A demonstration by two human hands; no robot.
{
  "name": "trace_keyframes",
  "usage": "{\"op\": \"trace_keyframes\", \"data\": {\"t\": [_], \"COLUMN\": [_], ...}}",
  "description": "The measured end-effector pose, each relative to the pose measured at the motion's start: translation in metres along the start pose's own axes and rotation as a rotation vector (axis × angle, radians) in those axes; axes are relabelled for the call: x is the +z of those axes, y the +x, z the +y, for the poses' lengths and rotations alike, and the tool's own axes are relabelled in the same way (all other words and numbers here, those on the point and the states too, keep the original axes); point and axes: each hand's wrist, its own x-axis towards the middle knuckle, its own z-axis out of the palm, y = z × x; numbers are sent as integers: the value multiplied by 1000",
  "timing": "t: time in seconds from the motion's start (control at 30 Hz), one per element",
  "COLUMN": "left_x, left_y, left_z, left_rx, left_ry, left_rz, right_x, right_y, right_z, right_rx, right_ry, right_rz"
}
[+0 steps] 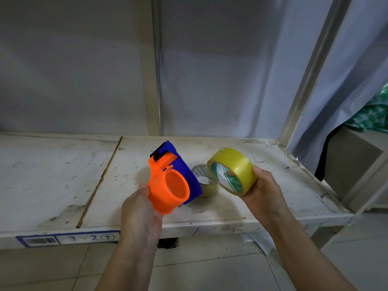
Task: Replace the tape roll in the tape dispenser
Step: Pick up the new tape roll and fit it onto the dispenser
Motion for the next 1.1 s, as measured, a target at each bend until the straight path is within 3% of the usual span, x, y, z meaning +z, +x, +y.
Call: {"op": "trace_keyframes", "data": {"t": [0.2,0.33,0.4,0.5,0.57,0.9,1.1], "left_x": [2,11,15,18,17,12,11], "left_y": [-5,-22,-30,-36,-37,-22,-22], "left_z": [3,8,6,4,4,-3,-2], "left_rx": [185,229,271,313,429,693,576], "left_ry": [122,258,380,383,456,513,478], "left_rz": [68,-128,-173,-213,-279,-158,-163], "right_x": [5,12,14,19,20,29,36], "right_y": [-3,-3,-3,-5,-6,-9,-10], "right_z": [2,5,7,6,5,-3,-5], "right_rx": [59,93,93,75,57,-87,49], "right_ry": [118,26,-39,-86,-102,-456,-431], "right_rz": [-69,-141,-155,-188,-197,-121,-11]}}
